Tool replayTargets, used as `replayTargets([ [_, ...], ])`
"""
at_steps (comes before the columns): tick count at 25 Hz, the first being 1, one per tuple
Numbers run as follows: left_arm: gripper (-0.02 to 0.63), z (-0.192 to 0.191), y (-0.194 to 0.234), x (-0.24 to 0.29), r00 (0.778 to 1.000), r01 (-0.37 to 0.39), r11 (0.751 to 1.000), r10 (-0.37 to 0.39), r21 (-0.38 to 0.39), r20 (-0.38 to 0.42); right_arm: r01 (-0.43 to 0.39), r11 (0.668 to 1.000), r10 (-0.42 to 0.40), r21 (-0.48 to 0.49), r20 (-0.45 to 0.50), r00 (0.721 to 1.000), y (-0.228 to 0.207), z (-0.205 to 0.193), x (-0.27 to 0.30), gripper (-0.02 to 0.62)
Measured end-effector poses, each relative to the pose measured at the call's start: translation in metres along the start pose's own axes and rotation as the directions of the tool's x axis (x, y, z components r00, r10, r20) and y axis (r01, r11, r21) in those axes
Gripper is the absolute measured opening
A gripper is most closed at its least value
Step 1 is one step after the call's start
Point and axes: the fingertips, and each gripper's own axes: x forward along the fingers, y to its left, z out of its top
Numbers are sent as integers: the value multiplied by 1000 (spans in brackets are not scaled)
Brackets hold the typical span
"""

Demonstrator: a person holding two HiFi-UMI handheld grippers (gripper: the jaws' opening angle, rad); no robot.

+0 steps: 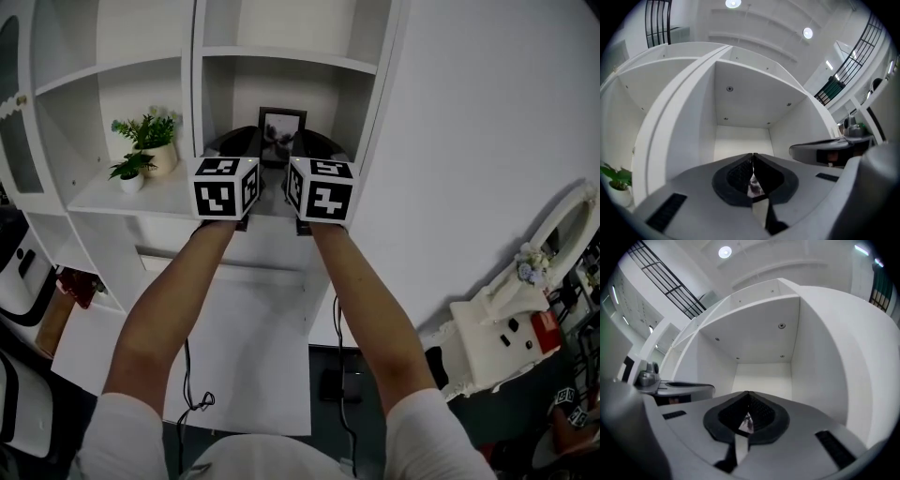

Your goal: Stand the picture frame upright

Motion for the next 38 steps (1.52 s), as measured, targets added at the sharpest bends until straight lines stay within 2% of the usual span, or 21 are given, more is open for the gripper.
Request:
replayTargets([
  [7, 18, 21, -8, -46, 996, 53, 998, -55, 20, 72, -17, 999, 15, 32, 73, 997, 13, 23, -52, 9],
  [15, 20, 27, -12, -118, 984, 105, 995, -103, -5, 148, -50, 996, 44, 72, 80, 996, 39, 9, -115, 9],
  [20, 18, 21, -17, -162, 973, 122, 992, -124, 23, 193, -45, 996, 37, 75, 103, 994, 46, -1, -163, 9],
  [24, 18, 5, -20, -193, 973, 133, 991, -135, 23, 186, -30, 996, 21, 88, 104, 994, 45, -11, -200, 9],
  [28, 18, -11, -14, -231, 976, 134, 991, -128, -24, 177, -28, 997, 23, 70, 67, 997, 48, -35, -231, 9],
  [34, 19, -45, 7, -282, 990, 92, 991, -81, -96, 114, -11, 998, 11, 54, 11, 1000, 50, -69, -281, 9],
  [38, 19, -63, 17, -316, 995, 54, 993, -45, -108, 84, 15, 999, -14, 43, -23, 1000, 47, -84, -313, 9],
])
